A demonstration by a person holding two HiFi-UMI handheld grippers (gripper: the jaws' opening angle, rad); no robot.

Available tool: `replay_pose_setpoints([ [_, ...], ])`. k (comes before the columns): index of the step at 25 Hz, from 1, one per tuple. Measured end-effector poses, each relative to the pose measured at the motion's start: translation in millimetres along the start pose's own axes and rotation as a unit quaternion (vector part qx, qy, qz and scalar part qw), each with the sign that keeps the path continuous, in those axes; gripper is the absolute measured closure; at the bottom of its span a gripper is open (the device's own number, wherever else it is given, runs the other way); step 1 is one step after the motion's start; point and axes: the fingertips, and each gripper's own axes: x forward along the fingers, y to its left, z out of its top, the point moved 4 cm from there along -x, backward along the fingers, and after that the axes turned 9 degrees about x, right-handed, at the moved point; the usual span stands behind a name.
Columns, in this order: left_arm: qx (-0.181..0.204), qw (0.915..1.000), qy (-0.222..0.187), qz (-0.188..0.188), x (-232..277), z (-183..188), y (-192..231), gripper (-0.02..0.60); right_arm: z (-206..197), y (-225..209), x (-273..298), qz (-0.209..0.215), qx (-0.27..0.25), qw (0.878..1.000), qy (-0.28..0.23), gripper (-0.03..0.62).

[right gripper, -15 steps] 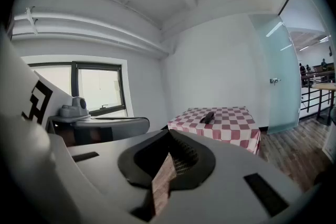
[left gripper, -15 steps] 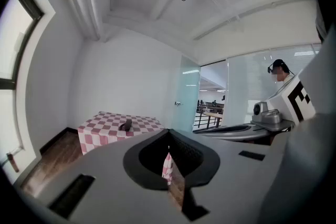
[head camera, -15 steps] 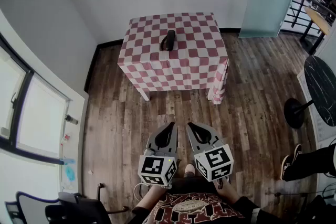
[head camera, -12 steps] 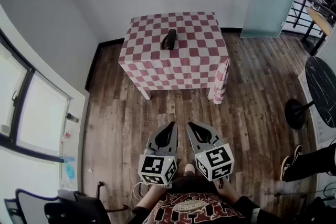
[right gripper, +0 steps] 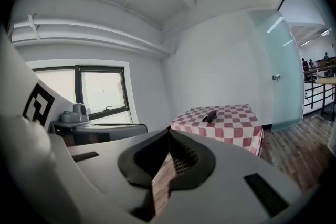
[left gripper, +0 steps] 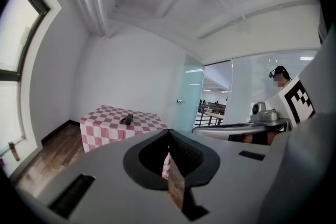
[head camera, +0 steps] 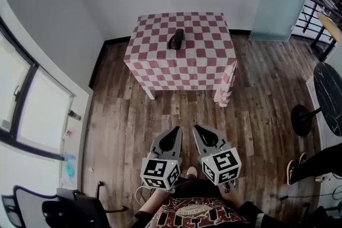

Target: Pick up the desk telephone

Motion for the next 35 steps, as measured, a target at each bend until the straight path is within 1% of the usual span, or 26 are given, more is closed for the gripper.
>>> replay_pose_setpoints([
  [13, -0.006, 0.9999, 0.001, -0.010, 32, 5, 37, 0.572, 9, -7, 42, -0.013, -0.006, 1.000, 0.011, 0.574],
  [19, -0.005, 0.9998, 0.005, -0.018, 52, 8, 66, 0.572, 17, -10, 75, -0.017, -0.004, 1.000, 0.011, 0.574],
  [27, -0.009, 0.9989, 0.013, -0.043, 82, 11, 101, 0.572, 29, -16, 119, -0.031, -0.004, 0.999, 0.012, 0.574],
  [35, -0.004, 0.9986, 0.006, -0.053, 105, 18, 135, 0.572, 42, -19, 156, -0.046, -0.012, 0.999, 0.005, 0.574],
])
